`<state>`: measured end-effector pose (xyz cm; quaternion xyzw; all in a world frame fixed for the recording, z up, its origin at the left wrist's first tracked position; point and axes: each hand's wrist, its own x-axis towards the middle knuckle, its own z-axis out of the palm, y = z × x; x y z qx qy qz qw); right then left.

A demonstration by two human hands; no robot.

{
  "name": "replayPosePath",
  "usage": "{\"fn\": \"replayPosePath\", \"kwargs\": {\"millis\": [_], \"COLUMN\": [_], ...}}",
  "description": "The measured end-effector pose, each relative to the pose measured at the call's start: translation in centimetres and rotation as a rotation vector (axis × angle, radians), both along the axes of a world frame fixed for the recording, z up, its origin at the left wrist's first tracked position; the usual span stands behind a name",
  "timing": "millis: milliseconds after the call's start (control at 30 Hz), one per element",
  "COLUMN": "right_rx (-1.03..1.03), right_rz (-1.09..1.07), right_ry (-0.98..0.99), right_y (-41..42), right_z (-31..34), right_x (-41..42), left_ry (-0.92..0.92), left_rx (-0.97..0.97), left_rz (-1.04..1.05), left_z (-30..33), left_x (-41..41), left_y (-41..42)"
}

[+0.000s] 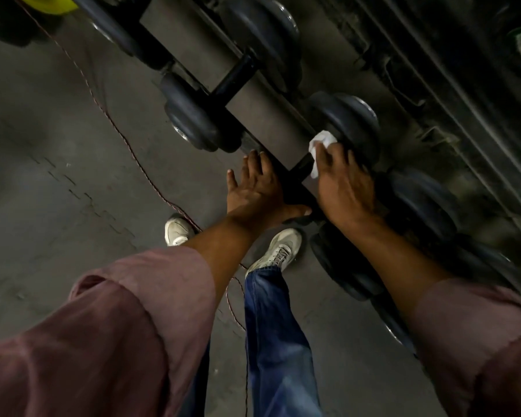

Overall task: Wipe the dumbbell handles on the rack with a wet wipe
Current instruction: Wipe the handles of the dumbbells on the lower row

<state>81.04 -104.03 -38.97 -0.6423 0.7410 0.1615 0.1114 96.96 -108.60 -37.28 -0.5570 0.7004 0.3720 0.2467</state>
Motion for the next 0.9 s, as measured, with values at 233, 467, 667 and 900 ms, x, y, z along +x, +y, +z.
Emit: {"fn": "replayPosePath", "kwargs": {"millis": [233, 467, 667, 900], "right_rx": [0.023, -0.043, 0.018, -0.114], "right_rz": [-0.166, -0.468, -0.759, -1.187], "right_ry": [-0.223, -0.419, -0.723, -0.969], "right_y": [0.6, 0.8, 1.0, -0.6], "right_z": [-0.2, -0.4, -1.5, -2.2], "right_x": [1.3, 1.6, 1.7, 1.0], "left_ry": [-0.006, 0.004, 0.056, 0.027], "left_rx": [0.02, 0.023, 0.026, 0.047], "left_rz": [-0.026, -0.02, 0.004, -0.027], "left_z": [0.1, 0.0, -0.2, 0.4], "left_x": [0.1, 0.1, 0.3, 0.1], "left_y": [-0.2, -0.4, -0.4, -0.5]}}
